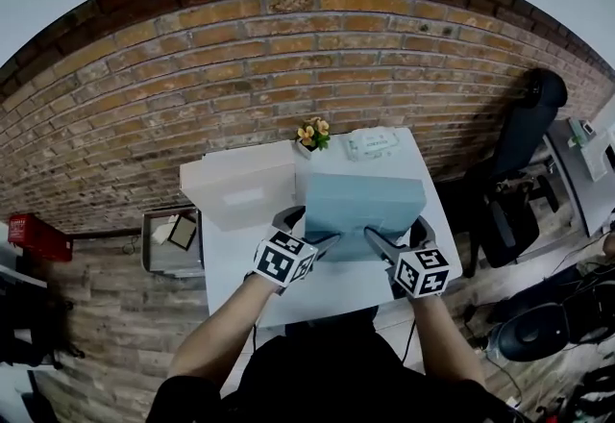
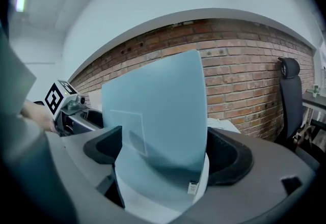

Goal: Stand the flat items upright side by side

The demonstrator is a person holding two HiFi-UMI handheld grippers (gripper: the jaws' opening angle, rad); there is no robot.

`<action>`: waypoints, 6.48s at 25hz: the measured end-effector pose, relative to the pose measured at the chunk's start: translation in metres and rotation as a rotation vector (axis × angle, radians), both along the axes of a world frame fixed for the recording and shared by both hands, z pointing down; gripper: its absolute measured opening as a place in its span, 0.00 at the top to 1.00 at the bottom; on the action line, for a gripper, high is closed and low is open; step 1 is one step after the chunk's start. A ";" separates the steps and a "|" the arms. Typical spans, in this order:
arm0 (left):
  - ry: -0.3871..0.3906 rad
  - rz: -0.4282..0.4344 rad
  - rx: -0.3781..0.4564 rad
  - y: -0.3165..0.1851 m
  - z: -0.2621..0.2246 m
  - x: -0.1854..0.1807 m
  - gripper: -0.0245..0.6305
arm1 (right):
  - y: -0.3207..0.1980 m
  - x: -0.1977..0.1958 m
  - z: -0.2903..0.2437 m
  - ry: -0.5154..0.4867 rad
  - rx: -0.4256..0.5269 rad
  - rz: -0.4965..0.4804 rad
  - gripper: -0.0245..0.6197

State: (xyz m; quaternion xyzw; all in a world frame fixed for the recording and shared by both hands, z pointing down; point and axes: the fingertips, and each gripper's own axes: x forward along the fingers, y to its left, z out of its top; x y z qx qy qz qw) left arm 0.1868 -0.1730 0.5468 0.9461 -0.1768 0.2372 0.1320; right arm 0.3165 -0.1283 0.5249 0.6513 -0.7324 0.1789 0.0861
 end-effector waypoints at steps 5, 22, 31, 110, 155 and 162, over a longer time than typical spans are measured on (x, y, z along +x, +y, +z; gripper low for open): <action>0.005 -0.040 0.037 0.000 -0.009 -0.048 0.32 | -0.002 -0.047 -0.006 0.008 0.026 -0.058 0.15; 0.020 -0.438 0.025 -0.031 -0.021 -0.188 0.33 | -0.063 -0.177 -0.013 -0.054 0.000 -0.424 0.16; 0.018 -0.571 -0.003 -0.039 -0.021 -0.217 0.33 | -0.082 -0.203 -0.014 -0.074 -0.021 -0.579 0.18; -0.092 -0.236 0.050 -0.083 0.014 -0.233 0.36 | -0.131 -0.197 0.004 0.079 -0.085 -0.802 0.26; -0.140 -0.382 -0.012 -0.055 0.032 -0.239 0.41 | -0.111 -0.171 0.022 0.167 -0.119 -0.979 0.68; -0.127 -0.422 -0.003 -0.048 0.034 -0.231 0.41 | -0.112 -0.171 0.021 0.151 -0.117 -0.981 0.68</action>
